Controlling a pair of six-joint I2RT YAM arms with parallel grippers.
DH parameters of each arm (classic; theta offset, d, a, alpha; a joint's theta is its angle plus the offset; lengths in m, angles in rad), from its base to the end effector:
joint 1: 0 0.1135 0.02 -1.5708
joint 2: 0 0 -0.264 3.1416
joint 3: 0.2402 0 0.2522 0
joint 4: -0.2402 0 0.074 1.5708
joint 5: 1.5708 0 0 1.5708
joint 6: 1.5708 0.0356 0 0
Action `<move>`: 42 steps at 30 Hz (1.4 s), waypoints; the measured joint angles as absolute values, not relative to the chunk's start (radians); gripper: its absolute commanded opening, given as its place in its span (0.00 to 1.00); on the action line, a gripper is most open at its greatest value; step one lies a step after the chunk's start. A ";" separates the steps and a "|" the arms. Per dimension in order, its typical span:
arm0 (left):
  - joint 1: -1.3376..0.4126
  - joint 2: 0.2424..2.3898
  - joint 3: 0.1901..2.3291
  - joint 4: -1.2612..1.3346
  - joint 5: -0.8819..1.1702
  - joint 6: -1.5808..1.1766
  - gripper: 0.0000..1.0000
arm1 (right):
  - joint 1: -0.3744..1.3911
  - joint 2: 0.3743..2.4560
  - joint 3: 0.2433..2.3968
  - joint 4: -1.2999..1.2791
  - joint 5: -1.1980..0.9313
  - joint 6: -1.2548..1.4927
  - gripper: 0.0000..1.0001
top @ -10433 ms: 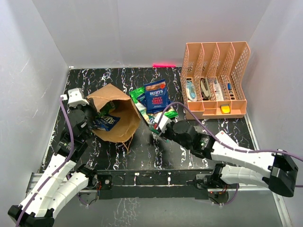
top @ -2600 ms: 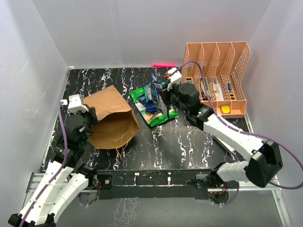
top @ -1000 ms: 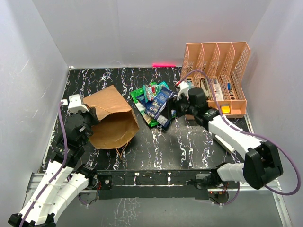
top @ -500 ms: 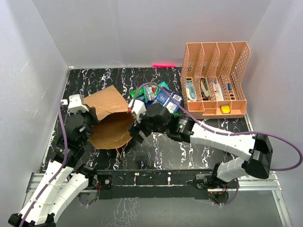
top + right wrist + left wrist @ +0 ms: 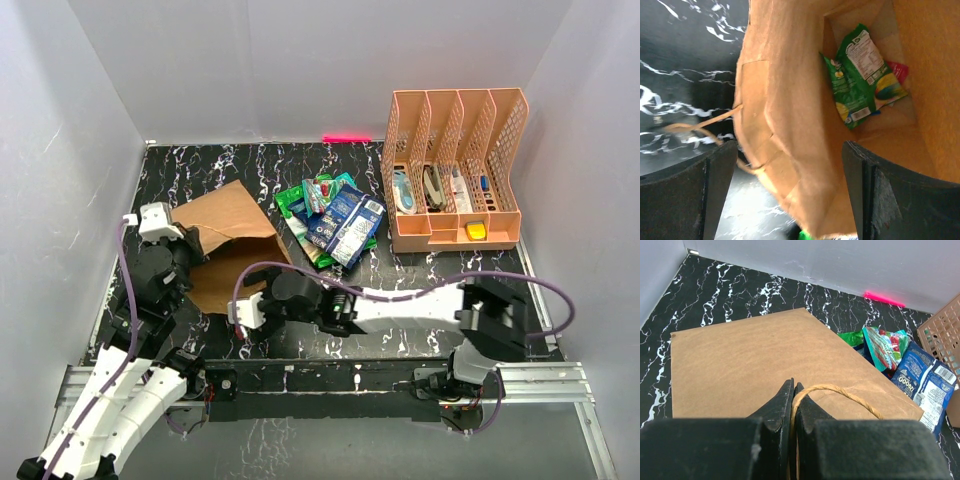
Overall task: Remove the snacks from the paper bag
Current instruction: Take out the snack from the paper bag.
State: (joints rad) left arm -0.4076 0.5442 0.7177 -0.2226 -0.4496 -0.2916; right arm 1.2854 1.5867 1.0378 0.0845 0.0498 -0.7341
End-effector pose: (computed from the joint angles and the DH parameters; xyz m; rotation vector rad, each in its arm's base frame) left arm 0.1264 -0.0377 0.3464 -0.2519 1.5981 -0.1759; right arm 0.1037 0.3473 0.2518 -1.7165 1.1159 0.2950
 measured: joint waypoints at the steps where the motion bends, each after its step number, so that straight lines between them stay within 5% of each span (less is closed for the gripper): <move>1: -0.408 0.538 0.718 -0.224 -0.450 -0.292 0.00 | 1.280 1.624 1.046 0.114 0.048 -0.780 0.87; 10: -0.408 0.500 0.718 -0.226 -0.449 -0.292 0.00 | 1.191 1.937 1.259 0.228 -0.030 -1.035 0.81; 22: -0.410 0.471 0.718 -0.225 -0.418 -0.287 0.00 | 1.080 2.317 1.585 0.282 -0.161 -1.127 0.89; 42: -0.440 0.497 0.718 -0.202 -0.237 -0.272 0.00 | 1.048 2.680 2.106 0.289 -0.130 -1.255 0.83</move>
State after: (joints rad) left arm -0.4400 0.4973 0.7177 -0.2020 -0.2371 -0.2718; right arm 1.0485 2.6804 2.1056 0.2886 -0.1295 -1.2552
